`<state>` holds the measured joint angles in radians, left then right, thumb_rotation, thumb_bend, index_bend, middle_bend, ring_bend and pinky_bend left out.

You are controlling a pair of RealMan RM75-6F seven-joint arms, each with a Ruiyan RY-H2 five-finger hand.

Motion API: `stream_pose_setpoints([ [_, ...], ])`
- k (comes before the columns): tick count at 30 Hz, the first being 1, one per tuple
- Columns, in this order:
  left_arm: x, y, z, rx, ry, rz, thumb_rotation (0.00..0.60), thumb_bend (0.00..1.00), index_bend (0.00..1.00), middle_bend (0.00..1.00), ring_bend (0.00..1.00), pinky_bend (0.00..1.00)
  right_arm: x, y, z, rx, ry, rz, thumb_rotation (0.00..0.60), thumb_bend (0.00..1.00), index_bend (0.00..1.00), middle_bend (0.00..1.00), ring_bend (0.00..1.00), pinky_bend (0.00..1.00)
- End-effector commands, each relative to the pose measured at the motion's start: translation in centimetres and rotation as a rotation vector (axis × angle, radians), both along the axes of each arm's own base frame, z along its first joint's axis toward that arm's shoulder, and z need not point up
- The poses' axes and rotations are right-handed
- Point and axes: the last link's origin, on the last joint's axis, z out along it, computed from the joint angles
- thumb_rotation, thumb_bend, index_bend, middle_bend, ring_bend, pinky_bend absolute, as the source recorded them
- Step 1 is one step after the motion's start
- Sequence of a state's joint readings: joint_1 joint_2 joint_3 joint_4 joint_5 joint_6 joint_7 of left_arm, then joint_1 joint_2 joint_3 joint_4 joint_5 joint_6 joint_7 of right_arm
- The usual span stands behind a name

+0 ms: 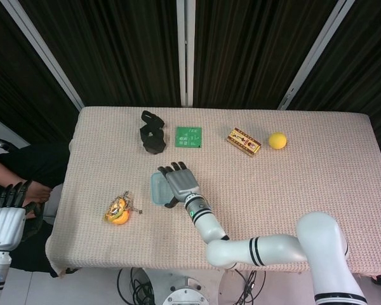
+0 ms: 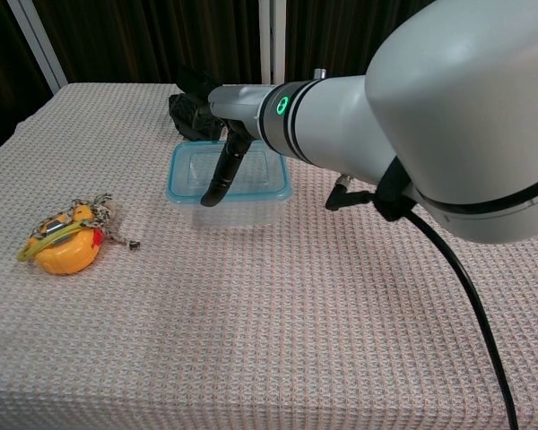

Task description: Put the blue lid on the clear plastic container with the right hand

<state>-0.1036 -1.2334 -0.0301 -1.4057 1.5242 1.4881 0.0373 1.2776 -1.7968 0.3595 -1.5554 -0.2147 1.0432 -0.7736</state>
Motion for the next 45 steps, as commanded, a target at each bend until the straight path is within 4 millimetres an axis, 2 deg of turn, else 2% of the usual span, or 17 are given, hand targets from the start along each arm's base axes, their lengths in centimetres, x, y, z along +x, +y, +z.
stream_pose_setpoints([
  [1, -0.1, 0.0, -0.1, -0.001, -0.002, 0.001, 0.6, 0.0, 0.08, 0.02, 0.0, 0.0, 0.2, -0.1, -0.2, -0.005, 0.005, 0.001, 0.6, 0.12, 0.11, 0.37, 0.0, 0.0],
  [12, -0.2, 0.0, -0.1, -0.001, -0.005, 0.003, 0.6, 0.0, 0.08, 0.02, 0.0, 0.0, 0.4, 0.0, -0.8, -0.016, 0.023, 0.002, 0.6, 0.12, 0.11, 0.37, 0.0, 0.0],
  [25, -0.1, 0.1, -0.1, -0.002, -0.002, -0.005, 0.6, 0.0, 0.08, 0.02, 0.0, 0.0, -0.5, 0.3, -0.4, -0.025, 0.02, -0.007, 0.6, 0.12, 0.1, 0.38, 0.0, 0.0],
  [38, -0.2, 0.0, -0.3, -0.006, -0.005, 0.002, 0.6, 0.0, 0.08, 0.02, 0.0, 0.0, -1.1, 0.2, -1.0, -0.016, 0.016, -0.017, 0.6, 0.12, 0.09, 0.37, 0.0, 0.0],
  [41, -0.2, 0.1, -0.3, -0.006, -0.005, 0.002, 0.6, 0.0, 0.08, 0.02, 0.0, 0.0, -1.3, 0.2, -0.9, -0.014, 0.01, -0.015, 0.6, 0.09, 0.04, 0.33, 0.0, 0.0],
  [45, -0.2, 0.1, -0.3, -0.004, -0.009, 0.001, 0.6, 0.0, 0.08, 0.02, 0.0, 0.0, -1.6, 0.2, -0.8, -0.014, 0.006, -0.014, 0.6, 0.01, 0.0, 0.21, 0.0, 0.0],
])
